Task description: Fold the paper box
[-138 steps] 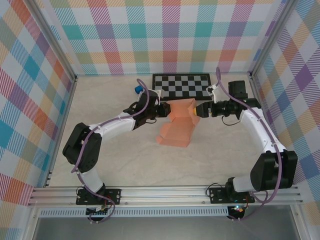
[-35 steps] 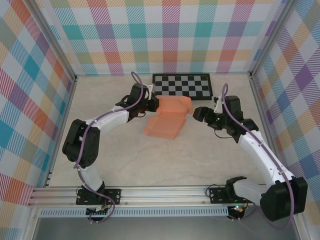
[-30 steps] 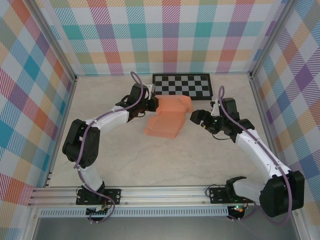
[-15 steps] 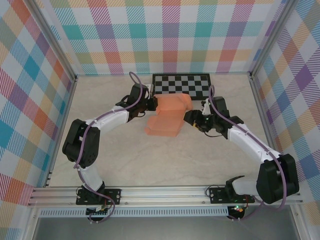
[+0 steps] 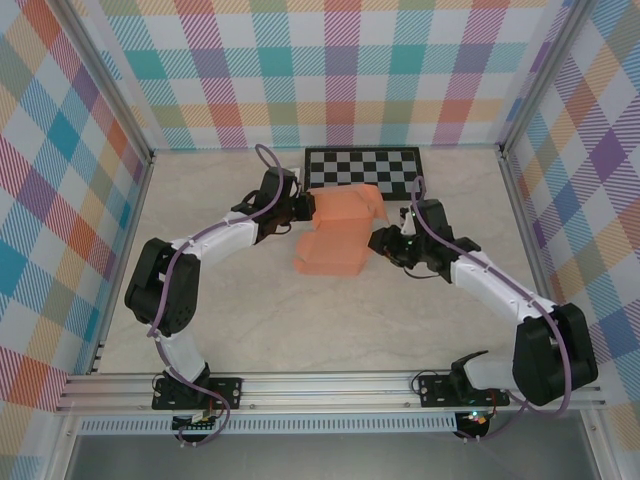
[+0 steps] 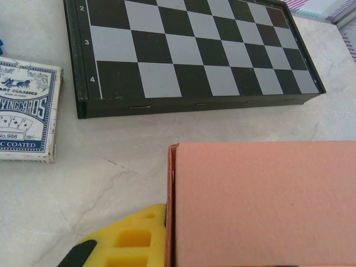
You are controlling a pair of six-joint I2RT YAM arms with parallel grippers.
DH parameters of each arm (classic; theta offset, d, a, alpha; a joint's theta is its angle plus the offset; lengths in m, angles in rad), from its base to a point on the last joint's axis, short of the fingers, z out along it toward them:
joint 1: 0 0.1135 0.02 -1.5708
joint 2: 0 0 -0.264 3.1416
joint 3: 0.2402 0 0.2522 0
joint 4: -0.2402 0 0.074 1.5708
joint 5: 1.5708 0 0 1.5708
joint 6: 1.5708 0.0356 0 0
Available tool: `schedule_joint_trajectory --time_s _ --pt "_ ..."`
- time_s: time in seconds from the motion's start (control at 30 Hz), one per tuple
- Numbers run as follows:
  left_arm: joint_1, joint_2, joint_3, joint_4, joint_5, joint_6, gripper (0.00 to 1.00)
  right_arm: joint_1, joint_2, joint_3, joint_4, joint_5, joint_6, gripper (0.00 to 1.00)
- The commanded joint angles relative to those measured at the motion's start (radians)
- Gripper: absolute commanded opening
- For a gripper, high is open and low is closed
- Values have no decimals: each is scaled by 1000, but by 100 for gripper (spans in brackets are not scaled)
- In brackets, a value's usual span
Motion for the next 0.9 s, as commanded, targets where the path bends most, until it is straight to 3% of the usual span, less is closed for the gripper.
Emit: schedule_joint_trajectory --time_s 0.0,0.13,0.2,0.33,0.53,0.67,0.87 --pt "5 -2 22 22 20 -52 11 2 -48 -35 16 46 12 36" --pt "5 8 24 23 29 -50 11 -3 -100 -34 1 52 -13 42" --pt "5 8 23 18 25 -39 11 -14 -129 -4 -31 31 -70 50" --pt "5 6 23 11 23 -18 11 -76 -184 100 -132 -103 -305 57" --pt "5 4 29 8 51 -9 11 -269 -199 220 -213 -347 -533 55" --pt "6 0 33 7 79 -9 11 -351 -133 281 -221 -328 -587 52" --pt "5 -13 34 1 124 7 11 -337 14 343 -265 -273 -803 50"
